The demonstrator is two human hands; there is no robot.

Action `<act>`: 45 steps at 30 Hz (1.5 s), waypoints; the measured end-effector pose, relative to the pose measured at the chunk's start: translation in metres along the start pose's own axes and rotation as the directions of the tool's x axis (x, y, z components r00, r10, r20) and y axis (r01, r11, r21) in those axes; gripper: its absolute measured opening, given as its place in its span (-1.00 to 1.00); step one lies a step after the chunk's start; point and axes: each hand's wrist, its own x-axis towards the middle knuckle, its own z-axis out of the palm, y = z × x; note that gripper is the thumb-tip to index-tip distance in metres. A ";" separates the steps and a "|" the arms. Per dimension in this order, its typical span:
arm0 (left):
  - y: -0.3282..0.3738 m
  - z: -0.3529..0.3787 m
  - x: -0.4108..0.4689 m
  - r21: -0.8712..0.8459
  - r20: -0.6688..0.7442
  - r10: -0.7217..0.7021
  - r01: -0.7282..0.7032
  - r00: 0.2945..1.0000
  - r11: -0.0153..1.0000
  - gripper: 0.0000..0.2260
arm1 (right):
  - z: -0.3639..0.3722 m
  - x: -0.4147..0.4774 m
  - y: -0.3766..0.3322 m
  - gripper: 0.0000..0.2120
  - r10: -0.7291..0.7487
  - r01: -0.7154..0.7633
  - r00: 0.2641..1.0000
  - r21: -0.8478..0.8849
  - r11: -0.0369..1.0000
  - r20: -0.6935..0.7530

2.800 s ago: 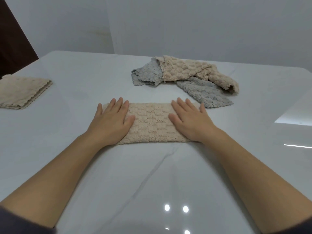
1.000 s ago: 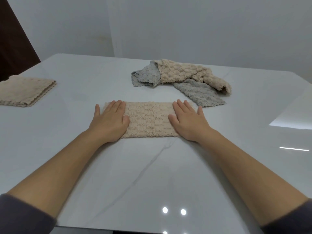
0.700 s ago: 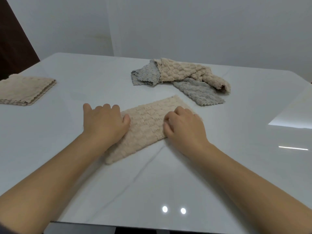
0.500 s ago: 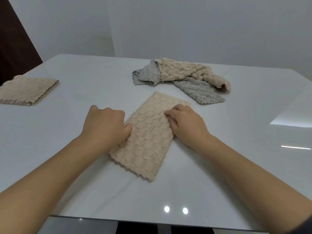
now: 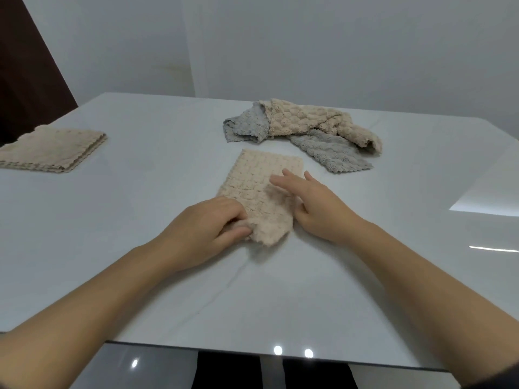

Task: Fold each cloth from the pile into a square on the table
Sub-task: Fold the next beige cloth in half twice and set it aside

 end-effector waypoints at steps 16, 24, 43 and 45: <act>-0.037 -0.010 -0.032 0.038 -0.104 -0.140 0.144 0.985 0.989 -0.53 | 0.008 -0.030 -0.022 -0.60 -0.073 0.100 0.994 0.360 0.928 -0.086; -0.057 0.019 -0.005 0.079 0.521 -0.126 0.100 0.844 0.992 -0.52 | -0.001 -0.040 -0.011 -0.59 -0.082 0.073 0.996 0.199 0.977 0.035; -0.014 0.011 0.085 0.237 -0.175 -0.772 0.788 0.611 0.569 -0.68 | 0.005 0.062 -0.022 -0.70 0.647 -0.660 0.748 -0.061 0.749 -0.148; -0.013 0.012 0.090 0.304 -0.163 -0.783 0.785 0.601 0.540 -0.74 | 0.005 0.066 -0.023 -0.73 0.658 -0.673 0.737 -0.086 0.734 -0.153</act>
